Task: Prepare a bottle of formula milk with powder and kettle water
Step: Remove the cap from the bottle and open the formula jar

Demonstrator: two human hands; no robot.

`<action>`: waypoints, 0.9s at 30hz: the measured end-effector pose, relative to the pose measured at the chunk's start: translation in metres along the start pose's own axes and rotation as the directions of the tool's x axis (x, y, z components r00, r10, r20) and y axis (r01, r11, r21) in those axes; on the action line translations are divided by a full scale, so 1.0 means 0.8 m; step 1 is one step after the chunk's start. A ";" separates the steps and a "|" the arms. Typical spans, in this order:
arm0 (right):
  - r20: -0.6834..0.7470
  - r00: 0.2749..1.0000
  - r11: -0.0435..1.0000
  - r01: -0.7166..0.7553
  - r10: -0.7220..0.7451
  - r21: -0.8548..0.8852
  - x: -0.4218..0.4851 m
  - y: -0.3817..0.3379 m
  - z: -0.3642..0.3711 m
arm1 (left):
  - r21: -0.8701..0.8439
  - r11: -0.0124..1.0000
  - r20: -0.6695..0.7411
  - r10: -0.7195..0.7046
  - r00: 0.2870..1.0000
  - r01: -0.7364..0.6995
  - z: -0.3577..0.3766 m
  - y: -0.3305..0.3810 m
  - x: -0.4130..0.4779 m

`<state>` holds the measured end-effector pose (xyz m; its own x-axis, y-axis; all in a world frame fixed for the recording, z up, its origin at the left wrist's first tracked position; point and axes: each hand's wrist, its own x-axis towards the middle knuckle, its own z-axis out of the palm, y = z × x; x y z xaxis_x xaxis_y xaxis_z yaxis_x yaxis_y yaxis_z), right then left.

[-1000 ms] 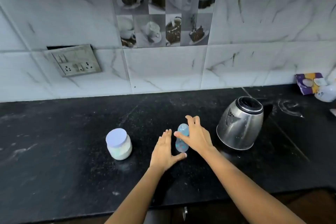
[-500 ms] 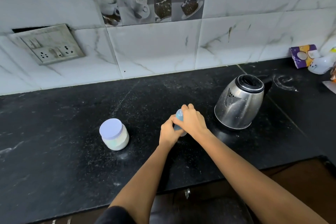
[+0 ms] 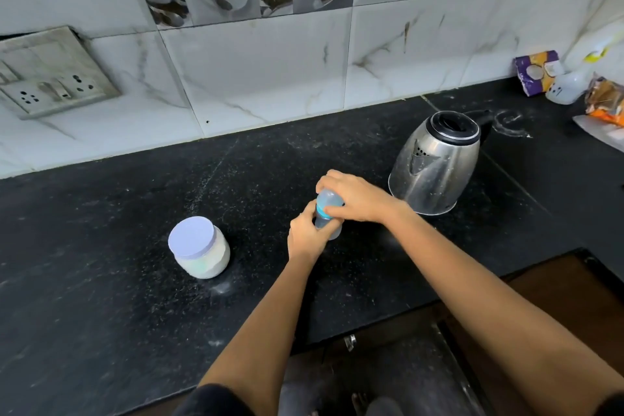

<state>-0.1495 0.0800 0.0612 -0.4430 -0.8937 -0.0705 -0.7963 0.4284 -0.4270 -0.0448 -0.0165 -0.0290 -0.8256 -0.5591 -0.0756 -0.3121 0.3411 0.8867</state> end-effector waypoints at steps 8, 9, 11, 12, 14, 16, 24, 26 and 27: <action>-0.205 0.946 0.901 -0.152 0.252 0.406 -0.068 0.037 -0.022 | -0.064 0.998 0.000 -0.004 1.000 0.004 -0.002 0.002 0.000; -0.205 0.933 0.866 -0.172 0.296 0.470 -0.078 0.045 -0.007 | -0.069 0.998 -0.005 -0.001 1.000 0.001 -0.003 0.003 -0.001; -0.204 0.895 0.771 -0.205 0.397 0.603 -0.098 0.057 0.030 | -0.082 0.997 -0.016 -0.001 1.000 0.000 -0.004 0.003 -0.005; -0.206 0.868 0.719 -0.218 0.452 0.660 -0.107 0.060 0.049 | -0.089 0.996 -0.021 -0.002 1.000 0.001 -0.003 0.001 -0.006; -0.228 0.813 0.629 -0.203 0.535 0.750 -0.121 0.064 0.085 | -0.098 0.995 -0.029 -0.005 1.000 0.002 -0.001 -0.001 -0.010; -0.275 0.790 0.627 -0.169 0.547 0.761 -0.130 0.065 0.112 | -0.099 0.995 -0.037 -0.008 0.999 0.005 0.001 -0.002 -0.013; -0.358 0.773 0.700 -0.151 0.524 0.698 -0.131 0.073 0.144 | -0.067 0.998 -0.067 -0.018 0.998 0.014 0.001 -0.012 -0.015; -0.356 0.775 0.705 -0.156 0.522 0.692 -0.133 0.075 0.144 | -0.071 0.997 -0.072 -0.014 0.997 0.009 0.001 -0.015 -0.015; -0.365 0.774 0.709 -0.149 0.517 0.689 -0.133 0.077 0.145 | -0.070 0.998 -0.072 -0.011 0.997 0.006 0.002 -0.015 -0.014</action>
<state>-0.1037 0.1863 -0.0626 -0.9052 -0.4215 0.0539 -0.2151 0.3452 -0.9135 -0.0324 -0.0132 -0.0392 -0.7863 -0.6156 -0.0525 -0.2833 0.2838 0.9160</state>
